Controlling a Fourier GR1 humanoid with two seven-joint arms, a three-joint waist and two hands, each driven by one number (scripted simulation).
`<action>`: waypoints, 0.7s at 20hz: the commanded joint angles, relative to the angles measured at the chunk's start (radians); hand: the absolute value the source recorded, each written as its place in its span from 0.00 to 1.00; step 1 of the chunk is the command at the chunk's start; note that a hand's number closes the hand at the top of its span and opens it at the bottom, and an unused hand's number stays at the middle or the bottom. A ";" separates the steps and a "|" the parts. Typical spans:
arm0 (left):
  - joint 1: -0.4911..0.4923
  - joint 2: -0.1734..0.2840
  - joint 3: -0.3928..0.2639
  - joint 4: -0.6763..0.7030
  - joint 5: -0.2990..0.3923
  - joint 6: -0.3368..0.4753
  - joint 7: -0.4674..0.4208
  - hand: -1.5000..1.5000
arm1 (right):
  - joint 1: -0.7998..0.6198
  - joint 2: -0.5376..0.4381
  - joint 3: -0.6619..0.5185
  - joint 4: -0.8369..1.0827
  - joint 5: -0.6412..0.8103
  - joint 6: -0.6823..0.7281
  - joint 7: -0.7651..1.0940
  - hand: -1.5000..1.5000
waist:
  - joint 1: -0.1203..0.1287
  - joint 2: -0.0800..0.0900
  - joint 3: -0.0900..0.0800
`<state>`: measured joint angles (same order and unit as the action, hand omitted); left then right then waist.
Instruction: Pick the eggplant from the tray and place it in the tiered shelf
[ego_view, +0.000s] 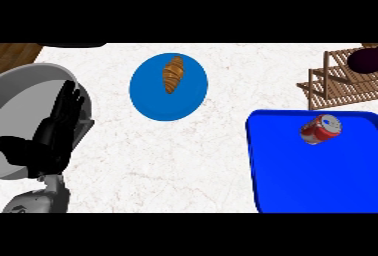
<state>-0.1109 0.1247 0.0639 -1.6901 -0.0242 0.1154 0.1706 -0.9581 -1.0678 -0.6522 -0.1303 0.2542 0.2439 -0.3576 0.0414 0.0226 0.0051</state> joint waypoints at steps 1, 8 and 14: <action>0.013 0.018 0.026 0.026 0.010 -0.013 -0.026 0.50 | 0.059 -0.106 -0.045 0.027 -0.041 0.068 0.039 0.00 | -0.011 -0.002 0.000; 0.004 0.008 0.023 0.017 -0.005 0.009 -0.021 0.50 | 0.182 -0.171 -0.073 0.040 -0.069 0.213 -0.021 0.00 | -0.020 0.001 0.005; 0.007 -0.003 0.009 0.009 0.000 0.001 -0.018 0.50 | 0.257 -0.184 -0.096 0.035 -0.090 0.271 -0.082 0.00 | -0.011 0.003 0.008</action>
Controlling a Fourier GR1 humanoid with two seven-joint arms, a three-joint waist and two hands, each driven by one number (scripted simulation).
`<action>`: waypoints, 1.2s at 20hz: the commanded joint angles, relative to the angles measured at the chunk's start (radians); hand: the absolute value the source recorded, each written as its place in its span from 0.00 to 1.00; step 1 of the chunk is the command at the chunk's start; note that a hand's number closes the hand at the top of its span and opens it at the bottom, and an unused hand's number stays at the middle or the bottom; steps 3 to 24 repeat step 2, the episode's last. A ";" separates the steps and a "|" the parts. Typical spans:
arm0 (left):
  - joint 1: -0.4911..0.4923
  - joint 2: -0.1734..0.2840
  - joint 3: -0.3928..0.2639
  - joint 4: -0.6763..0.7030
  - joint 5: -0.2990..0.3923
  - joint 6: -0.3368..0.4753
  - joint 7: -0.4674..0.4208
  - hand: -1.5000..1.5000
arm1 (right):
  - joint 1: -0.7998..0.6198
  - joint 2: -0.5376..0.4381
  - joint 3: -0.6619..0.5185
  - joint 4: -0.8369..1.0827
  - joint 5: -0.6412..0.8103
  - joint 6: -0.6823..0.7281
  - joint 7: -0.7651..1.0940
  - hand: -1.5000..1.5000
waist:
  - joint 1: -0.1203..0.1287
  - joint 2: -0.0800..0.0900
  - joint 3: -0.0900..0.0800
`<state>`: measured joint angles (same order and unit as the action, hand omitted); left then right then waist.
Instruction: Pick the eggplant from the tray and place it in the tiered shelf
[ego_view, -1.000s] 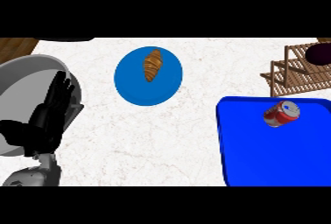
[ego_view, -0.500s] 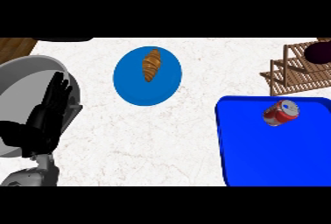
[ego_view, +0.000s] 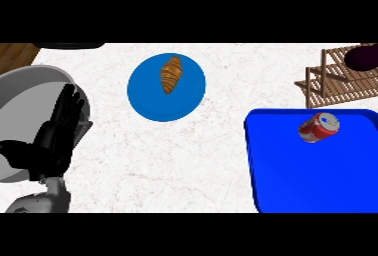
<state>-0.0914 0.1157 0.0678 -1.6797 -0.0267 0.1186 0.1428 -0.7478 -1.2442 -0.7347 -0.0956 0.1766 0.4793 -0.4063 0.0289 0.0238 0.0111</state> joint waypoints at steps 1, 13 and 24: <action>0.012 -0.003 -0.005 0.003 0.001 -0.006 -0.004 0.50 | 0.040 -0.058 -0.023 0.001 -0.023 0.079 0.002 0.00 | 0.001 -0.002 0.000; 0.003 -0.010 -0.010 -0.010 -0.014 0.012 -0.010 0.50 | 0.063 0.004 -0.023 -0.005 -0.023 0.033 -0.054 0.00 | 0.007 0.000 0.002; 0.003 -0.010 -0.010 -0.010 -0.014 0.012 -0.010 0.50 | 0.063 0.004 -0.023 -0.005 -0.023 0.033 -0.054 0.00 | 0.007 0.000 0.002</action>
